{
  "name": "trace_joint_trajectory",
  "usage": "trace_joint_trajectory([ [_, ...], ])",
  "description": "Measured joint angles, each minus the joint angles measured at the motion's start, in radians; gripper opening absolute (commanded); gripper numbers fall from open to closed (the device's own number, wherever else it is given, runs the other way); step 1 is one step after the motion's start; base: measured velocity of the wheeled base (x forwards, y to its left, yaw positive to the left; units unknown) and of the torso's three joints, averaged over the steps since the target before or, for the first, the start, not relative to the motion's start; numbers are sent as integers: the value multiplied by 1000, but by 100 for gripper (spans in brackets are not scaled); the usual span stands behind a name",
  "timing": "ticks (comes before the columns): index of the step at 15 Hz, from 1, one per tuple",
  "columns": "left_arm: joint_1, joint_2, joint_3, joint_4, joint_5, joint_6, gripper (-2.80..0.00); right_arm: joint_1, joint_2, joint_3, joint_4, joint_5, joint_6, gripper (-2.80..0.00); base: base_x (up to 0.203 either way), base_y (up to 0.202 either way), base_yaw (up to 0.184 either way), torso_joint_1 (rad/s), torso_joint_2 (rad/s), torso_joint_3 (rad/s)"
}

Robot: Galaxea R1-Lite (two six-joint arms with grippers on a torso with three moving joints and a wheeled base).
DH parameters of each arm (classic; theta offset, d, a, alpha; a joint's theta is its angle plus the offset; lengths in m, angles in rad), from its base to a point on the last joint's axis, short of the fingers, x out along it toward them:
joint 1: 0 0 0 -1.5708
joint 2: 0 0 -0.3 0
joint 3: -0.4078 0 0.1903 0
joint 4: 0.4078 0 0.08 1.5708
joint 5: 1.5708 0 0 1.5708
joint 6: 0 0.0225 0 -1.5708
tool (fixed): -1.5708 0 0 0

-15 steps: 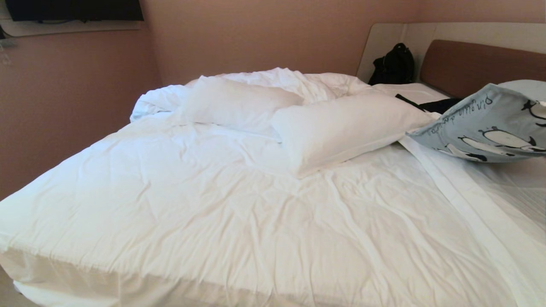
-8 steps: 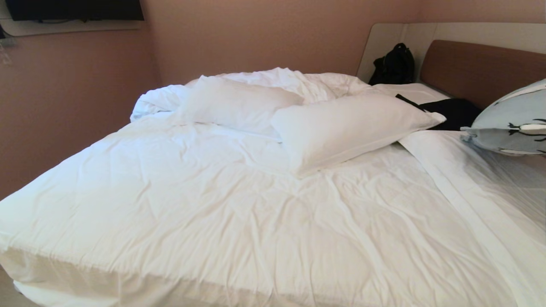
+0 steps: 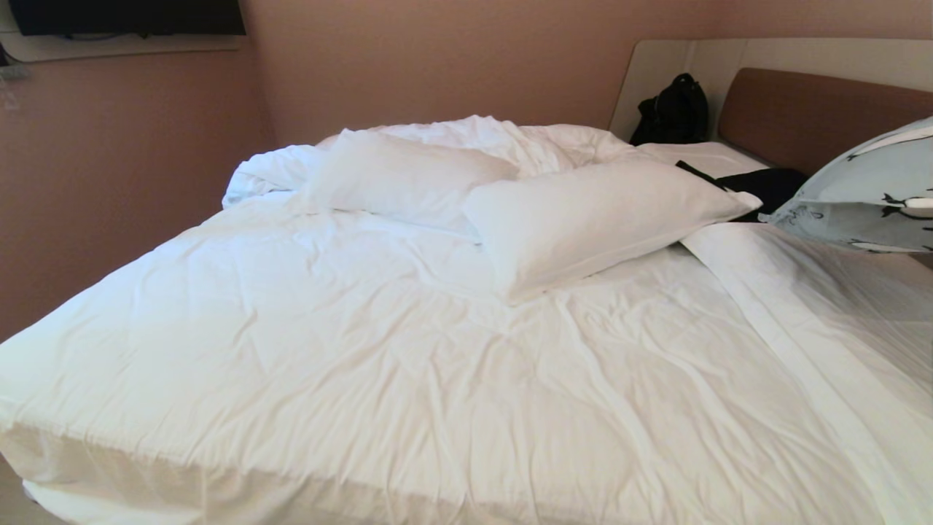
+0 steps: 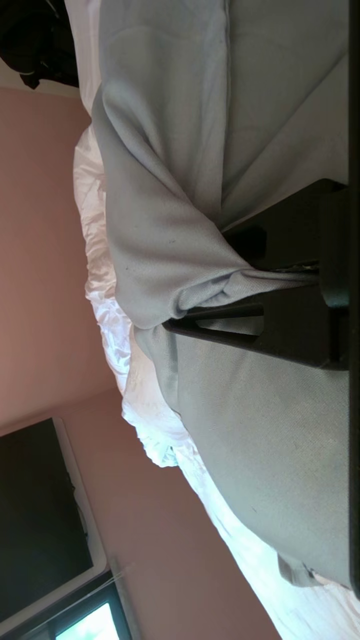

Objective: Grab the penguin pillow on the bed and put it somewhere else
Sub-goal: Place the pillow at the bedside

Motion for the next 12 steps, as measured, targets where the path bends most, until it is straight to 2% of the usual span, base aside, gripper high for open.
trace_joint_trajectory([
  [4, 0, 0, 0, 0, -1, -1, -280, 10, 22, 0, -5, 7, 23, -280, 0, 0, 0, 0, 0, 0],
  [9, 0, 0, 0, 0, 0, -1, -280, 29, 73, -1, -25, 73, 14, -280, 0, 0, 0, 0, 0, 0],
  [10, 0, 0, 0, 0, 0, -1, -280, 30, 82, -1, -39, 89, 18, 0, 0, 0, 0, 0, 0, 0],
  [12, 0, 0, 0, 0, 0, -1, -280, 31, 95, 0, -74, 119, 22, 0, 0, 0, 0, 0, 0, 0],
])
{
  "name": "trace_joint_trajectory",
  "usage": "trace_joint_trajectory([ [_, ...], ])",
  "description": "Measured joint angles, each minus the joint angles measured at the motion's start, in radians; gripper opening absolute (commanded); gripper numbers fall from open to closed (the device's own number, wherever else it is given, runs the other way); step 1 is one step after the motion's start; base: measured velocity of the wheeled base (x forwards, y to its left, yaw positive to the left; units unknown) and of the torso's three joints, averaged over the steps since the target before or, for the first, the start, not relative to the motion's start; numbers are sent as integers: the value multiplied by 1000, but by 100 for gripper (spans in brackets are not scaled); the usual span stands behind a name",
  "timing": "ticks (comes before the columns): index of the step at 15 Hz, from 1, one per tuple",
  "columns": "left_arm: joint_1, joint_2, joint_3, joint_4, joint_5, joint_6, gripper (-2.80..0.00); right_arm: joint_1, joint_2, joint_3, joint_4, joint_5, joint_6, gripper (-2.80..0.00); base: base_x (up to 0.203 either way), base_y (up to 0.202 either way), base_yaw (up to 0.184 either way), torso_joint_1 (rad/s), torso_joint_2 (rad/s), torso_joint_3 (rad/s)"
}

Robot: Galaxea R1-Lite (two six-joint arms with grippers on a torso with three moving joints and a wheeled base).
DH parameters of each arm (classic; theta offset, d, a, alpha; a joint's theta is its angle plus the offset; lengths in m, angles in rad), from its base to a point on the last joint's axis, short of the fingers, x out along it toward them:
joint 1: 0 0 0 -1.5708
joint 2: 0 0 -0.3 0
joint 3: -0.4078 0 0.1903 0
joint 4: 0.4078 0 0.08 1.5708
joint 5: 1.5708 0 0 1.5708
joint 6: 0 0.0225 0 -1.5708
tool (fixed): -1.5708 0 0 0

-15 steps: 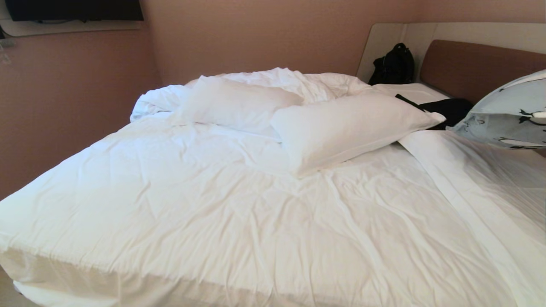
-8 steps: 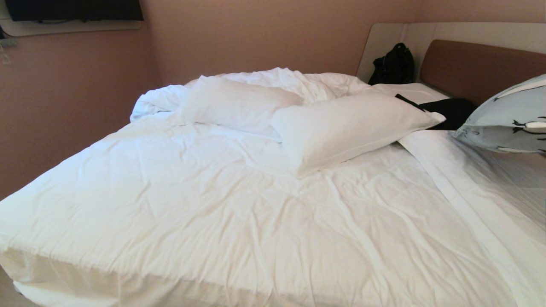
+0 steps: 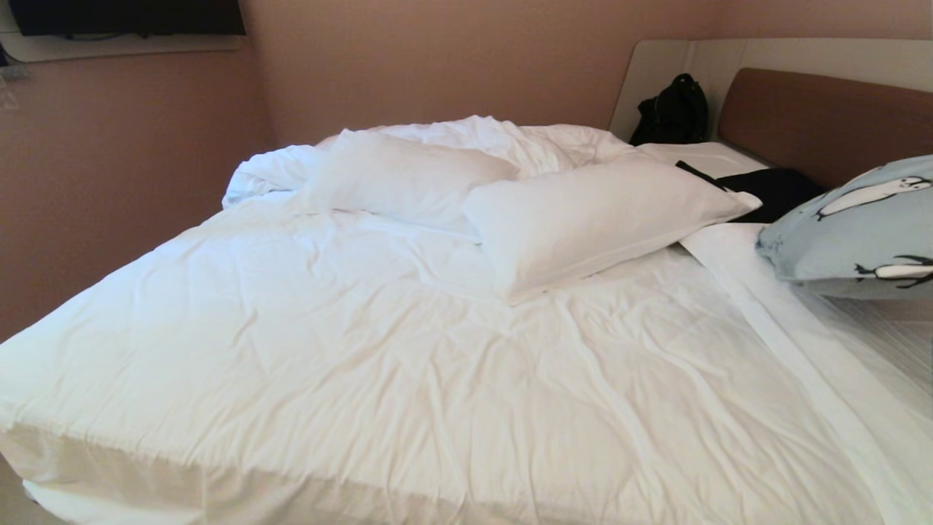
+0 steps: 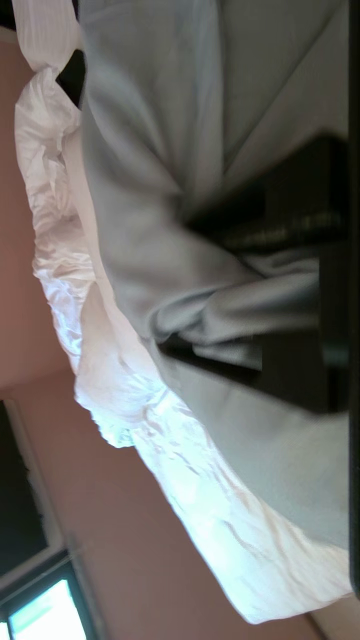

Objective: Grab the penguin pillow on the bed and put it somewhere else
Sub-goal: Place the pillow at the bedside

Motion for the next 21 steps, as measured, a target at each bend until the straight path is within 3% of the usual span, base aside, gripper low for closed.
trace_joint_trajectory([
  [5, 0, 0, 0, 0, 0, 0, -280, -49, -20, 53, -40, 63, 0, 0, 0, 0, 0, 0, 0, 0],
  [13, 0, 0, 0, 0, 0, 0, -280, -212, -51, 51, -25, 117, 14, 0, 0, 0, 0, 0, 0, 0],
  [18, 0, 0, 0, 0, 0, 0, -280, -200, -103, 43, 3, 131, 85, 0, 0, 0, 0, 0, 0, 0],
  [19, 0, 0, 0, 0, 0, 0, -280, -176, -114, 43, 19, 132, 107, -280, 0, 0, 0, 0, 0, 0],
  [21, 0, 0, 0, 0, 0, 0, -280, -118, -128, 40, 62, 131, 151, -280, 0, 0, 0, 0, 0, 0],
])
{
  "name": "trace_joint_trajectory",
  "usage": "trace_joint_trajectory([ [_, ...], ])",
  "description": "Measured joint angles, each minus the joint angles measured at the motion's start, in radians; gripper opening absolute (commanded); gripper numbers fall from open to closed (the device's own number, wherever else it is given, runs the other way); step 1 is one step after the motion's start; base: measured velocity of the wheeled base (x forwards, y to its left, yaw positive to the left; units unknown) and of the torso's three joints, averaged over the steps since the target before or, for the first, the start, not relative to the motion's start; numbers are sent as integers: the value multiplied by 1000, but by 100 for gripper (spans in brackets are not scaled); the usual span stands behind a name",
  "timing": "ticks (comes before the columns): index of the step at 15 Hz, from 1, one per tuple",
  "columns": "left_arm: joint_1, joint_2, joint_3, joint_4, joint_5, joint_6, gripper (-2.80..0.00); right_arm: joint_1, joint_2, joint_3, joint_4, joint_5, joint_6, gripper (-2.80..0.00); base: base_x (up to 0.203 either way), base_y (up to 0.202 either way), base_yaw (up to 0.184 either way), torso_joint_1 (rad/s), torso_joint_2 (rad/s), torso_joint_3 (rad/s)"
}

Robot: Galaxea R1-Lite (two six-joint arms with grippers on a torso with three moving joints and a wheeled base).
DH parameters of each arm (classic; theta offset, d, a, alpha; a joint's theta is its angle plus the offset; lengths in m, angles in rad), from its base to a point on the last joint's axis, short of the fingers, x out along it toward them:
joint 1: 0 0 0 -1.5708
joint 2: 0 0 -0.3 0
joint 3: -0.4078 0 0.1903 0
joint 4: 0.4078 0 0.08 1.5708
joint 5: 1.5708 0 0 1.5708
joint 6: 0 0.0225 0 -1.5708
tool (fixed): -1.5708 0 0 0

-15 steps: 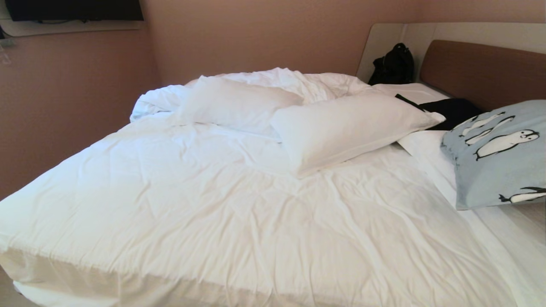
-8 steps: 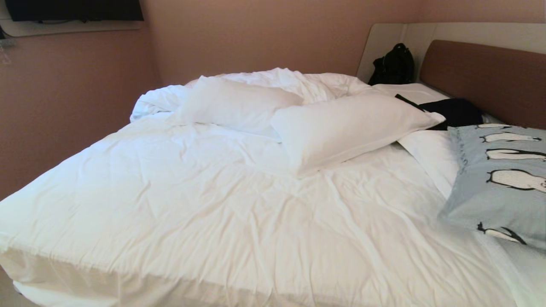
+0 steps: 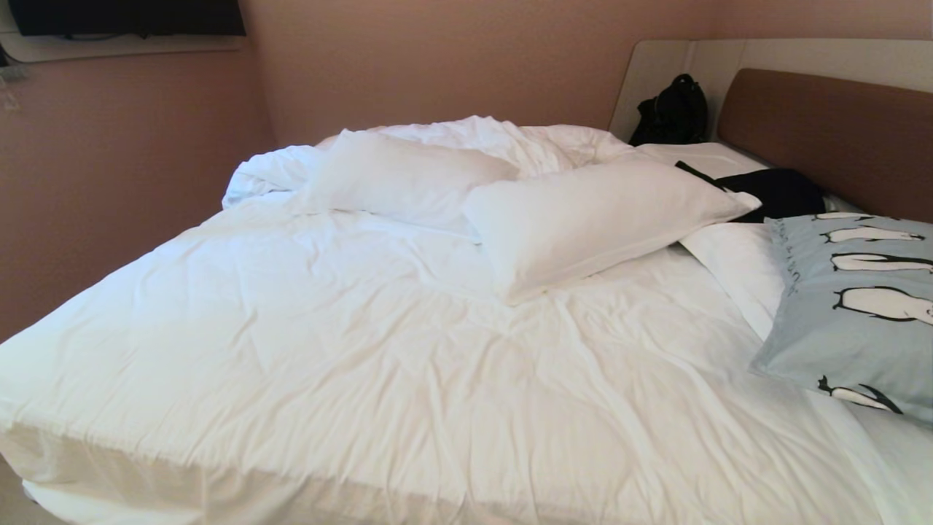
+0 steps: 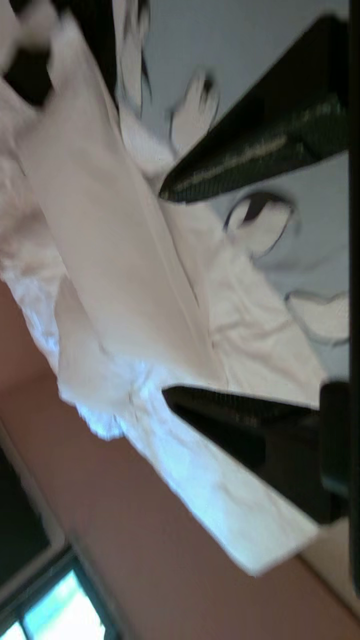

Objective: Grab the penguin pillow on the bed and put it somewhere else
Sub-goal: Place the pillow at the bedside

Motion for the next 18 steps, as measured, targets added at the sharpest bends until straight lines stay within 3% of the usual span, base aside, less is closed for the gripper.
trace_joint_trajectory([
  [7, 0, 0, 0, 0, 0, 0, -280, 231, -21, -23, 121, 3, 183, -280, 0, 0, 0, 0, 0, 0],
  [11, 0, 0, 0, 0, 0, 0, -280, 284, -59, -23, 121, -1, 315, -280, 0, 0, 0, 0, 0, 0],
  [18, 0, 0, 0, 0, 0, 0, -280, 283, -100, -24, 106, 17, 560, -280, 0, 0, 0, 0, 0, 0],
])
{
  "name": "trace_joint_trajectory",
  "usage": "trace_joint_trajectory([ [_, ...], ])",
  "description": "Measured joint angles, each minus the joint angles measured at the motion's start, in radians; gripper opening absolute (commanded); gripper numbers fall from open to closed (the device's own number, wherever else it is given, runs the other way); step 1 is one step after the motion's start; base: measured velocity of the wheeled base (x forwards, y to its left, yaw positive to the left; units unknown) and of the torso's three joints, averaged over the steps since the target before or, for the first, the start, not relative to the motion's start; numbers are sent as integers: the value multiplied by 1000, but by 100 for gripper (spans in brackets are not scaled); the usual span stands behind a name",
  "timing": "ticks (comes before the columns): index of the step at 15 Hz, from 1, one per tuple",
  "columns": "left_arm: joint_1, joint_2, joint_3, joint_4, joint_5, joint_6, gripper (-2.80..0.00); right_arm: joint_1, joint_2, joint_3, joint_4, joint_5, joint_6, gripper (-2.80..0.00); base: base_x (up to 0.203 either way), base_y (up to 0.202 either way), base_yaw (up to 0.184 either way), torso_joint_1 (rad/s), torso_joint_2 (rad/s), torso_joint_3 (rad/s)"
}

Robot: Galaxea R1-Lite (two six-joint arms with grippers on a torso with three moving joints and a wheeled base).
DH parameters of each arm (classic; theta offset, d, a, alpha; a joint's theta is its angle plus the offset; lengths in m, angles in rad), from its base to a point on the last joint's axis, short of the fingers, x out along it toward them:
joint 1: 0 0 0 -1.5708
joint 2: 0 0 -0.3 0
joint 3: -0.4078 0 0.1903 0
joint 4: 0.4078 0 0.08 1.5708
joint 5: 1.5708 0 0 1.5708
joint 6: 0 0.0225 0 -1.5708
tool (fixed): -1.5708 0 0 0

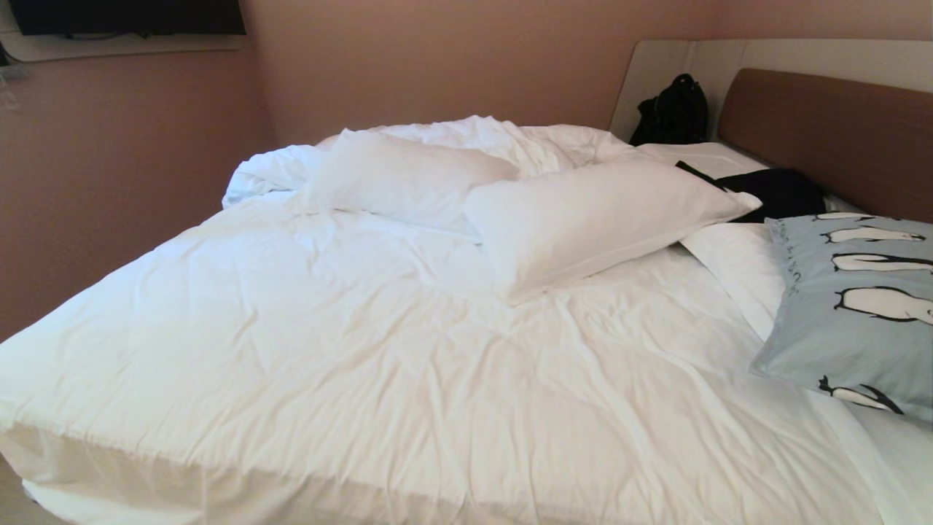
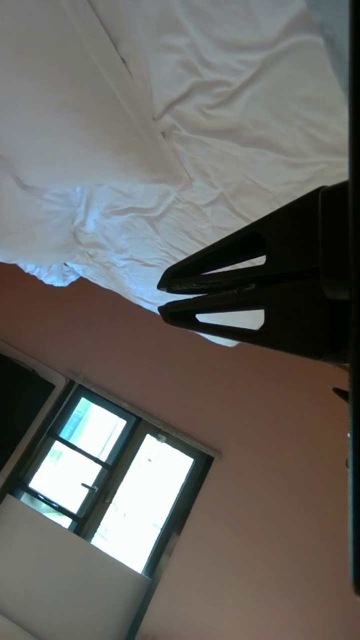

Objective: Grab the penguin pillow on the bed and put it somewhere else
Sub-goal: Place the pillow at the bedside

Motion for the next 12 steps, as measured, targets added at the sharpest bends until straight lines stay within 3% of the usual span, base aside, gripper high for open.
trace_joint_trajectory([
  [3, 0, 0, 0, 0, 0, 0, -280, -16, -13, -3, -51, 36, 49, -280, 0, 0, 0, 0, 0, 0],
  [6, 0, 0, 0, 1, 0, 0, -280, -27, -45, -3, -137, 74, 39, -280, 0, 0, 0, 0, 0, 0],
  [12, 0, 0, 0, 0, 0, 1, -280, -5, -96, -4, -217, 81, -106, -280, 0, 0, 0, 0, 0, 0],
])
